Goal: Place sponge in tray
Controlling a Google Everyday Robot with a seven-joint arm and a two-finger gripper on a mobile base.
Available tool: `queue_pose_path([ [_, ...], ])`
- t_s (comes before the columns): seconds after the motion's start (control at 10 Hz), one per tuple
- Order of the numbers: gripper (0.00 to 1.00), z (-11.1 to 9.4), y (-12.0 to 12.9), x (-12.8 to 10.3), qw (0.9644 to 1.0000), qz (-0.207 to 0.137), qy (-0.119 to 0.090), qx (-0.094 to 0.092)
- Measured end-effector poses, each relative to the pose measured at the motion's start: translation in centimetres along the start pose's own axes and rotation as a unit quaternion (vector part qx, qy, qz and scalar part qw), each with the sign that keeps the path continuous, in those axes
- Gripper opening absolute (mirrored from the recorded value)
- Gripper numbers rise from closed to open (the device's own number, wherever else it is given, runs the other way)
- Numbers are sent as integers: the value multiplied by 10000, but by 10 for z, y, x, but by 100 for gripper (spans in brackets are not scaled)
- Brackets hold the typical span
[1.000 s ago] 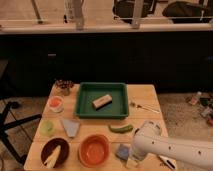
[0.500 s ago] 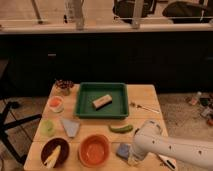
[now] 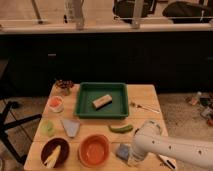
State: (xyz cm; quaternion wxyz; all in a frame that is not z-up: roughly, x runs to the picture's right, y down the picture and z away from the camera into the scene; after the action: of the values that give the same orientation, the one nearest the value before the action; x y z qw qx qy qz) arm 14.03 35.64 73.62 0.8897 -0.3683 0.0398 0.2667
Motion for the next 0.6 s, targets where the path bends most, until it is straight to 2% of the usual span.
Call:
queue_pose_path([
  [0.3, 0, -35, -5, -10, 9989, -303, -348, 130],
  [0.6, 0, -59, -9, -20, 9960, -622, -606, 214],
])
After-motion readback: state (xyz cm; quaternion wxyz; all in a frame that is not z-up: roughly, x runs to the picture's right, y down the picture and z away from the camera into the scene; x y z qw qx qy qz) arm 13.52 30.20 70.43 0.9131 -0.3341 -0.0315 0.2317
